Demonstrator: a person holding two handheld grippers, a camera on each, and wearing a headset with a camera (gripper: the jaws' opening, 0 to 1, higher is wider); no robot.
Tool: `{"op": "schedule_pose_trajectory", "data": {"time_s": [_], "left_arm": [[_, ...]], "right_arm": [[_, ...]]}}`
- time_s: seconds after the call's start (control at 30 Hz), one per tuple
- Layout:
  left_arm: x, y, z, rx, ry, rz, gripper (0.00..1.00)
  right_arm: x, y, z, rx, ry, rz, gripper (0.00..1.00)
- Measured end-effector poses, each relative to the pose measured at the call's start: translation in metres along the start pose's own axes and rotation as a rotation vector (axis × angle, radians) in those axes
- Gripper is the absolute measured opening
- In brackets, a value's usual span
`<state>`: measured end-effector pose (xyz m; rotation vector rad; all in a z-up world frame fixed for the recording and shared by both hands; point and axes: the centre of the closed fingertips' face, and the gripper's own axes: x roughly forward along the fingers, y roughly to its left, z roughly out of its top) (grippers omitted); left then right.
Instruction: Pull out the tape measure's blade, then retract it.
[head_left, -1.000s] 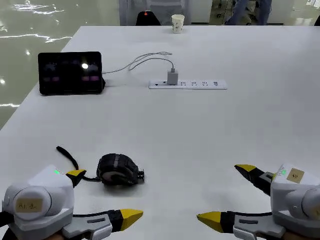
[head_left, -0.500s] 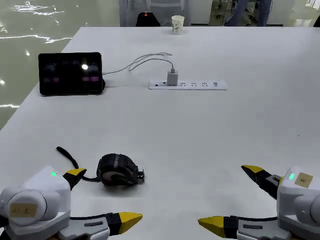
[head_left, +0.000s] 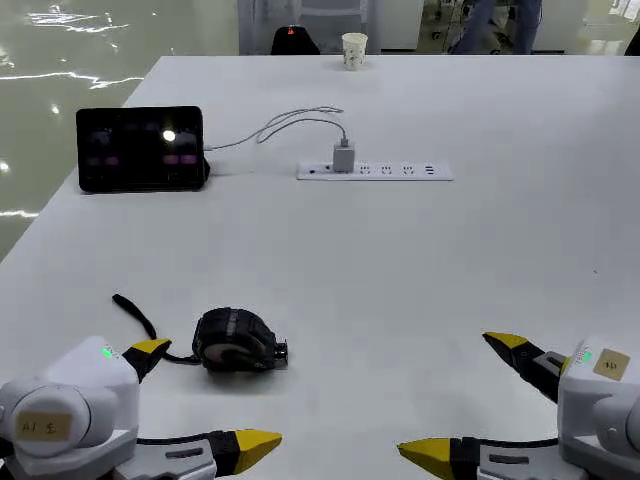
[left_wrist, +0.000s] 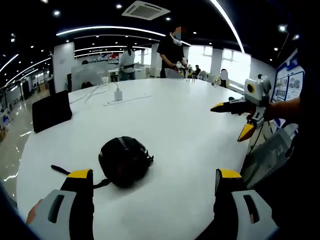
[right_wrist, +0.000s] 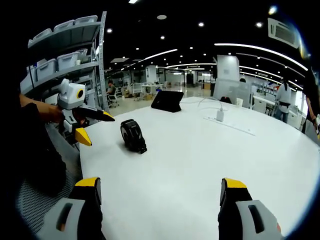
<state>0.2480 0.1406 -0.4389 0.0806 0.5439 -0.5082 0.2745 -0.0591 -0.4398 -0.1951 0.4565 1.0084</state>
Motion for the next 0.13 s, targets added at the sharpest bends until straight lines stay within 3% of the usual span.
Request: {"op": "schedule_pose_trajectory", "data": {"time_s": [0.13], "left_arm": [[0.0000, -0.0011, -0.0005, 0.003, 0.003, -0.005, 0.99]], "right_arm": [[0.0004, 0.0004, -0.0003, 0.001, 0.003, 0.002, 0.99]]}}
